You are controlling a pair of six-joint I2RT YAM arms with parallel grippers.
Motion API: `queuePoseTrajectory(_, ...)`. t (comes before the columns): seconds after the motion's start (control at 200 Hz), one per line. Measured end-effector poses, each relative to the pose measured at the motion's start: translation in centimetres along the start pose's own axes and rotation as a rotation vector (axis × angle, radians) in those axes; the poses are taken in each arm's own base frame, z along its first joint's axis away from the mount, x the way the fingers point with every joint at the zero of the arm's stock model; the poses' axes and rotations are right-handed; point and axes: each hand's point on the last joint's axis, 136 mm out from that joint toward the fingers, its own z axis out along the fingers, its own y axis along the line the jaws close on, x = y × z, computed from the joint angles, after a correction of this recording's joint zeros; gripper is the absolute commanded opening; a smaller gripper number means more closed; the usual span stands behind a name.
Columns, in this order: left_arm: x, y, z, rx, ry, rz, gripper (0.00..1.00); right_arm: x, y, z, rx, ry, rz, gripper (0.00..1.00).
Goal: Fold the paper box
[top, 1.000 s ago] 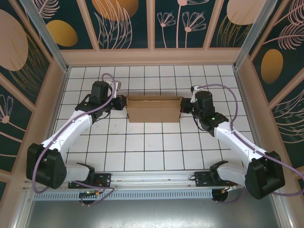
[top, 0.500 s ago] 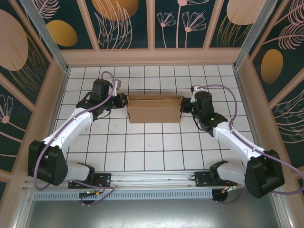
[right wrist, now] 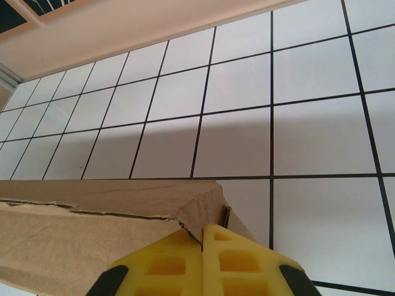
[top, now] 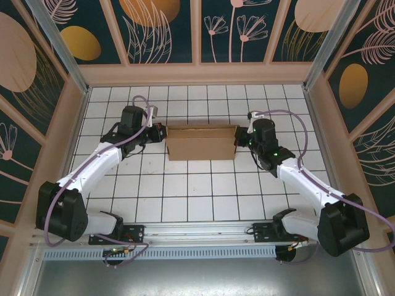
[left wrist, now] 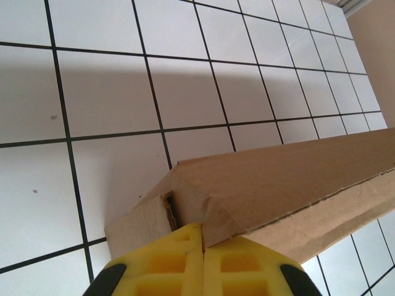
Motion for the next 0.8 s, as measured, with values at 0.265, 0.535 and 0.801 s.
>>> queuePoseTrajectory(0.265, 0.6, -0.2, -0.3, -0.010, -0.054, 0.016, 0.00, 0.5, -0.2, -0.3, -0.009, -0.016, -0.010, 0.00)
queuePoseTrajectory(0.535, 0.8, -0.2, 0.0, -0.043, -0.071, 0.035, 0.00, 0.6, -0.2, -0.8, -0.018, -0.034, -0.029, 0.10)
queuePoseTrajectory(0.801, 0.6, 0.1, 0.1, -0.085, -0.083, 0.057, 0.00, 1.6, 0.4, -2.1, -0.058, 0.016, -0.062, 0.34)
